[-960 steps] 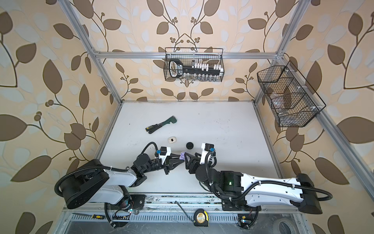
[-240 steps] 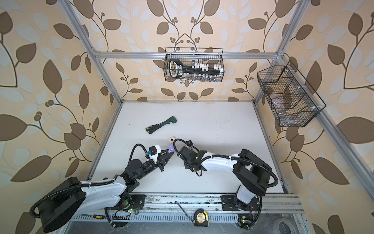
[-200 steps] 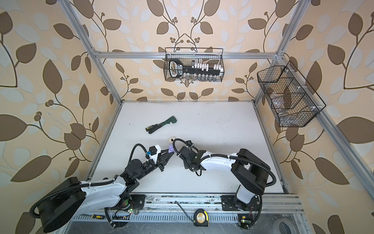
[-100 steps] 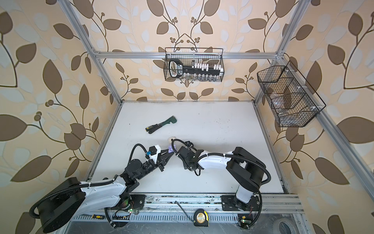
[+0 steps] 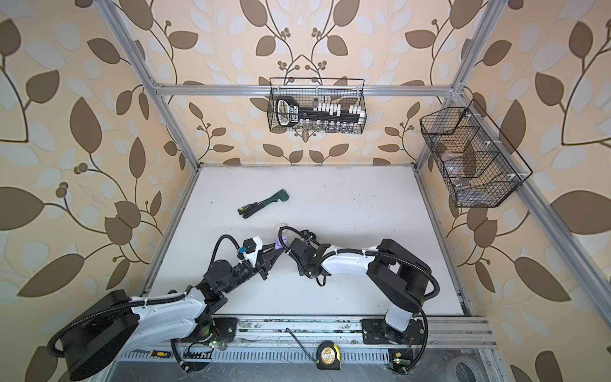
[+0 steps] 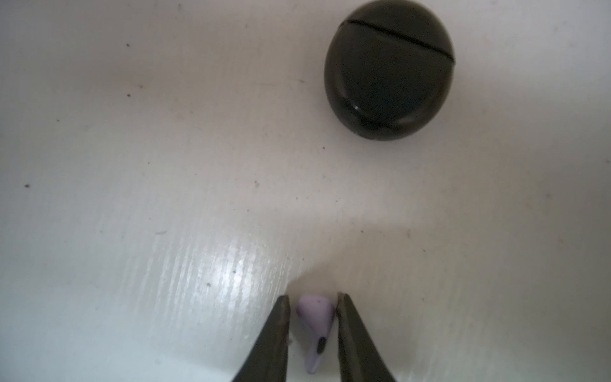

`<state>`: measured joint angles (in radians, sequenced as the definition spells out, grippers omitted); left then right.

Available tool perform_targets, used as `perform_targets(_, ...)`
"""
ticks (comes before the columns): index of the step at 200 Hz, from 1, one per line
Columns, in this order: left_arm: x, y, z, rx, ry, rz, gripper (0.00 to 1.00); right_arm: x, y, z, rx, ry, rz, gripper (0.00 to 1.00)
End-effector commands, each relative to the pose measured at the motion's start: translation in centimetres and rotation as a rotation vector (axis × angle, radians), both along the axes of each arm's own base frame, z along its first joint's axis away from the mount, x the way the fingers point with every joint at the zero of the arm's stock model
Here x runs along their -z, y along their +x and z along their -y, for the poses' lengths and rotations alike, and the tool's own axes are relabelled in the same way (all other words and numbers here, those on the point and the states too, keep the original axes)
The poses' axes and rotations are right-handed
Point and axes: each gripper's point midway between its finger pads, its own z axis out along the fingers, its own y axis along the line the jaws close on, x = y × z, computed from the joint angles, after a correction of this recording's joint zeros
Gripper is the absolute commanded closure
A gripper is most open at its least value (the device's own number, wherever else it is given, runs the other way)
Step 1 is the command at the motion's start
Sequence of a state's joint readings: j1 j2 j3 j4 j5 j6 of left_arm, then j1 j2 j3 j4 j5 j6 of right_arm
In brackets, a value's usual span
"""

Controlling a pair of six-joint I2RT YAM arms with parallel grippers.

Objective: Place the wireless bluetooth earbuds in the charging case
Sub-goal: 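Lift the earbud and carry it toward the case in the left gripper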

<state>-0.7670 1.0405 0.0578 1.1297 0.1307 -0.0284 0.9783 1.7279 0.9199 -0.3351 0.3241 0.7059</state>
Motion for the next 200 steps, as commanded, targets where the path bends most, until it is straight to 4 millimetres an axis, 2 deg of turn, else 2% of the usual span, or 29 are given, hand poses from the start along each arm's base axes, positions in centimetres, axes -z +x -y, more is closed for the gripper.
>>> perform_targets(1, -1.9, -0.7, 0.3, 0.032, -0.039, 0.067, 1.00, 0.9, -0.6, -0.3, -0.010, -0.020, -0.035, 0.76)
perform_targets(75, -1.9, -0.7, 0.3, 0.036, -0.039, 0.065, 1.00, 0.8, -0.6, 0.1, 0.002, -0.027, -0.027, 0.84)
perform_targets(152, -1.1, -0.2, 0.9, 0.038, -0.015, 0.028, 1.00, -1.7, -0.4, 0.2, 0.026, 0.030, 0.035, 0.87)
perform_targets(200, 0.1, 0.3, 2.3, 0.077, 0.001, -0.027, 1.00, -3.7, -0.4, 0.8, 0.057, 0.081, 0.084, 0.88)
